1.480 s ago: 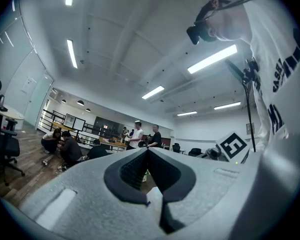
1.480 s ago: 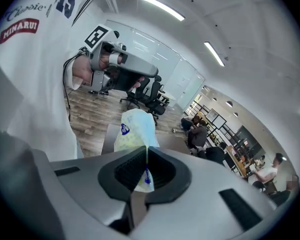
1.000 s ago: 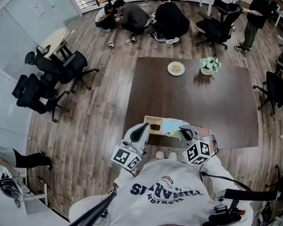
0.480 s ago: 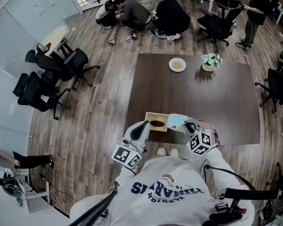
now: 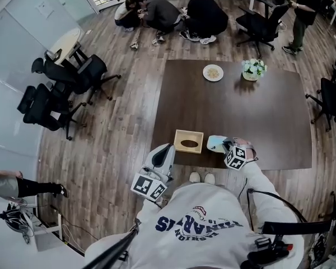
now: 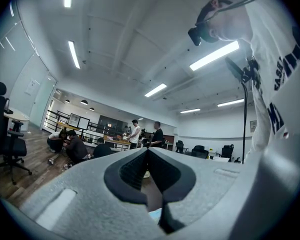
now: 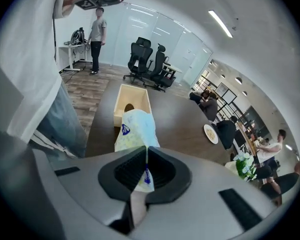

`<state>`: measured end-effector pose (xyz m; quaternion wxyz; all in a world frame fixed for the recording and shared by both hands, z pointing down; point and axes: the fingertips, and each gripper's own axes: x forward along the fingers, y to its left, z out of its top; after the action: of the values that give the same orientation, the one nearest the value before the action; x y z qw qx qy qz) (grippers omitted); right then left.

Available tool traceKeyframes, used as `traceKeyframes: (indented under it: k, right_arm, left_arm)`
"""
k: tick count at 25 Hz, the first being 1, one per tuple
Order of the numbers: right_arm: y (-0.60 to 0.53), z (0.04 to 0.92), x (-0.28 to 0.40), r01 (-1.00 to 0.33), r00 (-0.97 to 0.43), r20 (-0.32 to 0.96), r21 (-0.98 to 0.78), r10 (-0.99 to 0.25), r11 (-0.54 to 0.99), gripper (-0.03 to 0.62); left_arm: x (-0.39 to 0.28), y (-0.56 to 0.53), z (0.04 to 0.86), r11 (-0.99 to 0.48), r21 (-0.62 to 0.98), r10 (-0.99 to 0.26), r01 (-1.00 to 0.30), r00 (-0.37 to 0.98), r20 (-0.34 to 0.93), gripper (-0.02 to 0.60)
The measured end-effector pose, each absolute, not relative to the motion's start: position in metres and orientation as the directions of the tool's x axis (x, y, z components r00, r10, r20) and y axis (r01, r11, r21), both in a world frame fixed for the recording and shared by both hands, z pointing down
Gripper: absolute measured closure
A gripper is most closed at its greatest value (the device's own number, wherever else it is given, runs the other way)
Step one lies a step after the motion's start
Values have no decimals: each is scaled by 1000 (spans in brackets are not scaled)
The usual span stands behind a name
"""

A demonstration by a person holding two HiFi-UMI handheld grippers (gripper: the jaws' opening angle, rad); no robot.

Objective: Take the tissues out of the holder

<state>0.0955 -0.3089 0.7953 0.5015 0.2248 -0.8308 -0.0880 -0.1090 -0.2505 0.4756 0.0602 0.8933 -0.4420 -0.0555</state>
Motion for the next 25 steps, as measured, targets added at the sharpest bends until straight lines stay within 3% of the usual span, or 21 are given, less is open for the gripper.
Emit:
traceKeyframes:
  k: [5,17,21,25]
  right_arm:
    - [-318,839,102,-293,-366,825,337,-430,895,579]
    - [-331,847,107,-300,-342,834,340,-433,891,577]
    - [-337,818,108,-378,-383,782,354,-493,855,543]
    - [-348,732,108,-532,-479,626,350,-615,771,533]
  left_arm:
    - [-115,-251,476,-586,154,-808,-796,588,-40,577]
    - [-117,-258,476,-573,159,-818,-804,574,-41,577]
    - [-117,-257,474,-575,157,-816,-803,576,-45,577]
    - [-116,-258,474,-577,153,-815,-802,578,-45,577]
